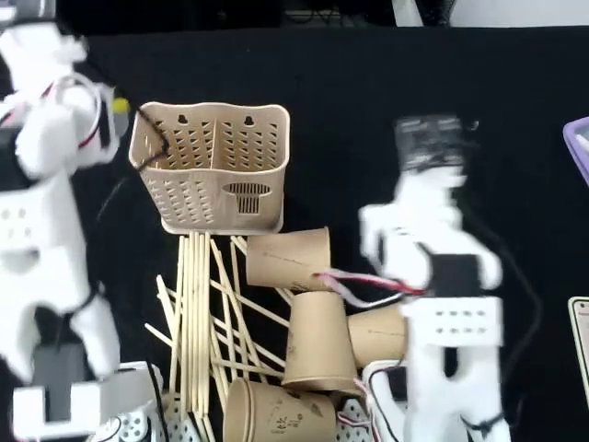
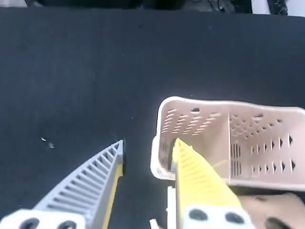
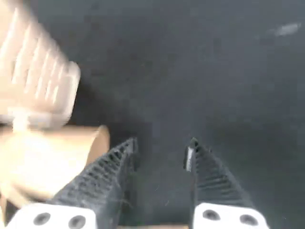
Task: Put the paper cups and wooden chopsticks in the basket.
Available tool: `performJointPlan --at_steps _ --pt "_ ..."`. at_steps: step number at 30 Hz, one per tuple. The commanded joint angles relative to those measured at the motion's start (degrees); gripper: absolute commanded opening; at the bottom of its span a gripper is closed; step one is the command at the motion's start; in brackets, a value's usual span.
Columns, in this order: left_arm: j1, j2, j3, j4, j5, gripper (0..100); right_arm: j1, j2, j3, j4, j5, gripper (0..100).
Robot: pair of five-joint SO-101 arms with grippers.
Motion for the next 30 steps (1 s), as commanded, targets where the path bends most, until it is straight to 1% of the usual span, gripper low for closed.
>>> performJointPlan --at_steps 1,3,6,11,15,18,23,27,30 --pt "-4.79 -11.78 13.23 0.00 -2.73 17 -12.13 2.59 5.05 -4.48 -2.20 18.3" --pt "-7.43 -13.63 22.73 -1.76 -2.73 17 -13.45 5.67 5.05 -4.84 -3.34 22.7" --pt "-12.09 -15.12 36.88 -7.12 -2.55 17 -14.68 10.51 5.49 -7.30 -4.92 28.2" --pt "-17.27 -17.93 55.08 -20.31 -2.29 17 -17.58 15.43 6.29 -10.37 -5.19 24.7" --pt "-18.15 -20.84 66.33 -30.42 -2.20 17 -21.01 15.34 7.43 -10.73 -5.19 24.3" --pt "-17.80 -23.21 71.87 -34.37 -1.32 17 -21.89 15.25 9.36 -12.31 -5.19 24.0" --pt "-18.33 -26.90 78.81 -37.63 0.97 17 -21.89 15.25 11.21 -12.57 -5.19 24.0" --pt "-18.07 -28.92 84.62 -41.58 0.97 17 -21.89 14.73 9.01 -8.09 -4.75 24.0" --pt "-18.42 -30.24 87.78 -44.13 0.97 17 -21.54 11.56 6.55 -4.22 -4.66 24.0"
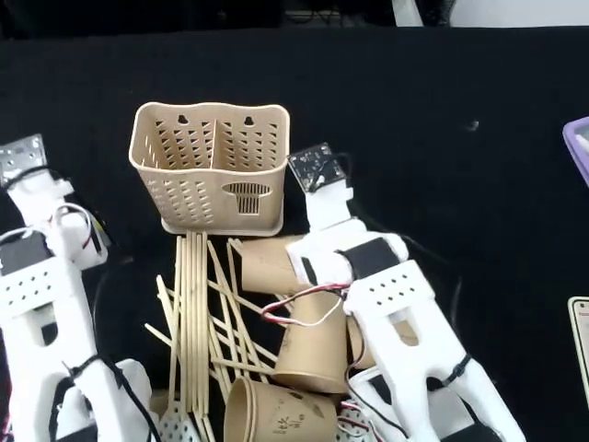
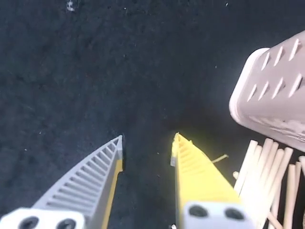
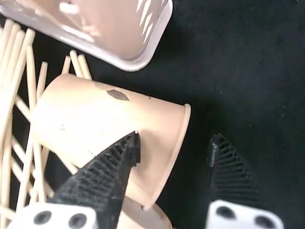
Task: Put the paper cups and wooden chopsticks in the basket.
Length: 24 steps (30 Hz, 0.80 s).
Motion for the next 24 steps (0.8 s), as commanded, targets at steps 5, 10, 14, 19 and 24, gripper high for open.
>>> performJointPlan --at_steps 5,10,14,19,24 --pt "-0.31 -4.75 4.62 -4.40 0.44 17 -2.02 -11.56 -0.04 6.68 0.09 24.0" --pt "-0.31 -6.07 4.70 -3.96 0.44 17 -9.93 -16.84 5.76 4.40 -0.44 24.0" --pt "-0.57 -5.98 4.70 -3.96 0.44 17 -11.25 -17.19 6.64 3.87 -0.44 24.3" --pt "-0.57 -6.07 4.79 -3.96 0.44 17 -7.82 -17.19 6.90 3.96 -0.44 24.0" --pt "-0.31 -6.07 5.58 -4.40 0.44 17 -7.30 -17.10 7.60 3.87 -0.44 23.8"
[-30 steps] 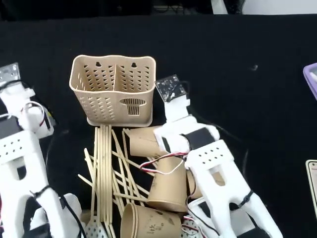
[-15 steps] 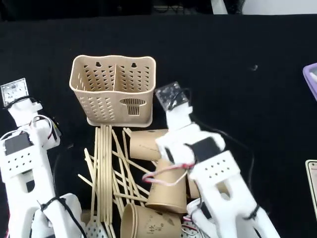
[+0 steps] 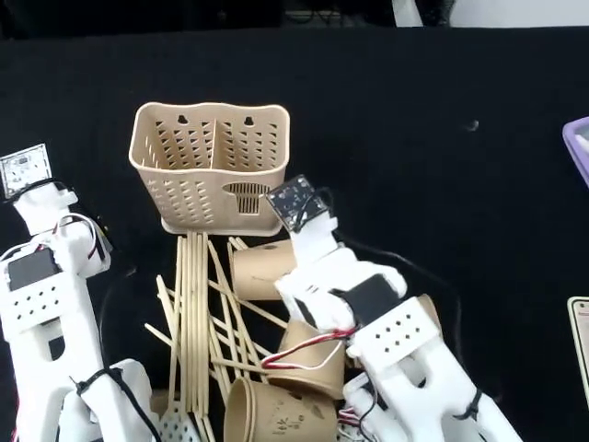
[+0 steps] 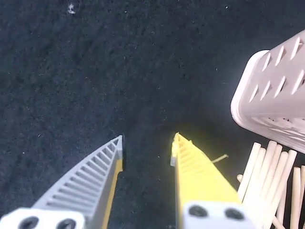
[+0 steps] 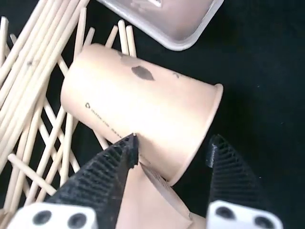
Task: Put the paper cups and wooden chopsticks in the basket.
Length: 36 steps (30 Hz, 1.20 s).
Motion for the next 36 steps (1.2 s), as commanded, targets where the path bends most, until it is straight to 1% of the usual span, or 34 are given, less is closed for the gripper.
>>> performJointPlan --at_steps 1,5,8,12,15,17,21,26,30,32,34,36 --pt "-0.31 -1.41 0.13 -0.88 0.44 17 1.41 -1.80 0.48 -0.97 -0.18 22.7" --pt "-0.31 -1.41 0.31 -0.88 0.44 17 1.67 -2.24 0.04 -1.14 0.88 9.6" --pt "-0.31 -1.41 0.40 -0.97 0.53 17 1.76 -2.24 -0.84 -1.32 6.15 0.8" --pt "-0.31 -1.41 0.48 -0.97 0.53 17 1.76 -2.24 -3.91 1.49 8.26 1.1" --pt "-0.31 -1.32 0.57 -0.97 0.53 17 1.76 -2.24 -9.10 7.38 12.92 1.1" --pt "-0.31 -1.05 0.57 -1.05 0.53 17 1.76 -2.24 -13.58 11.96 14.77 1.1" --pt "-0.31 -1.41 3.38 -5.19 1.32 17 1.76 -2.24 -24.92 18.55 16.00 1.1" --pt "-0.66 -1.41 5.93 -9.23 4.22 17 1.76 -1.89 -41.71 23.38 24.62 1.1" --pt "-0.31 -1.41 8.04 -12.31 4.13 17 1.76 -1.63 -56.84 28.92 27.78 1.1" --pt "-0.31 -1.41 9.63 -14.95 4.13 17 1.76 -1.36 -62.46 28.84 28.92 1.1" --pt "-0.31 -1.41 11.38 -17.67 4.31 17 1.49 0.66 -64.92 26.29 29.98 1.1" --pt "-0.40 -1.41 13.23 -20.22 7.30 17 1.49 4.09 -65.71 22.86 31.30 1.1"
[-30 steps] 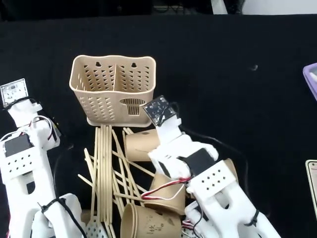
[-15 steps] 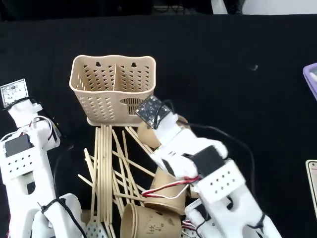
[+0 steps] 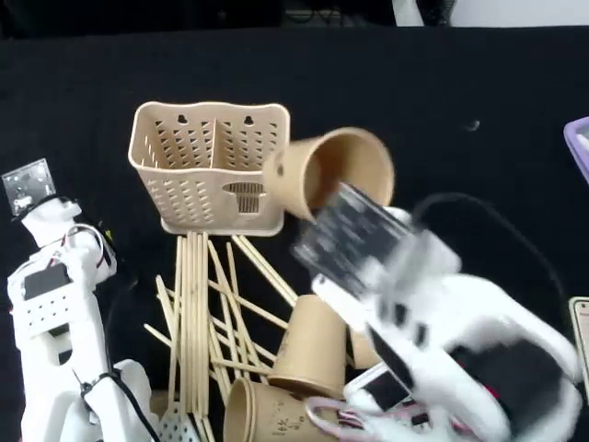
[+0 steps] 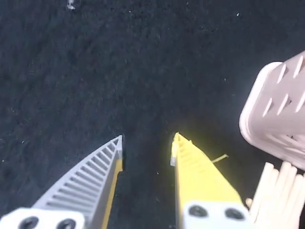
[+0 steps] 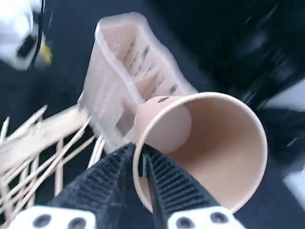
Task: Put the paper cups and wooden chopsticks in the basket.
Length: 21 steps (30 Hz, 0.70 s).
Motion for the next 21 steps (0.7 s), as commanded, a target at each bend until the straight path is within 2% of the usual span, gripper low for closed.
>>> performJointPlan --at_steps 1,4,8,16,21 --pt "-0.57 -1.23 2.42 -6.15 5.80 17 1.32 8.22 -6.02 -6.68 3.52 1.1" --pt "-0.84 -1.23 4.18 -8.79 10.37 17 1.41 15.60 -8.22 -9.67 6.07 1.1" --pt "-0.84 -1.23 5.49 -10.46 11.08 17 1.23 25.80 -17.63 -8.26 7.56 1.1" --pt "-0.75 -1.23 5.49 -10.37 11.08 17 -1.49 44.70 -38.20 5.89 10.46 1.1" --pt "-0.75 -1.23 5.49 -10.37 11.08 17 -2.37 53.32 -45.49 8.79 10.37 1.1"
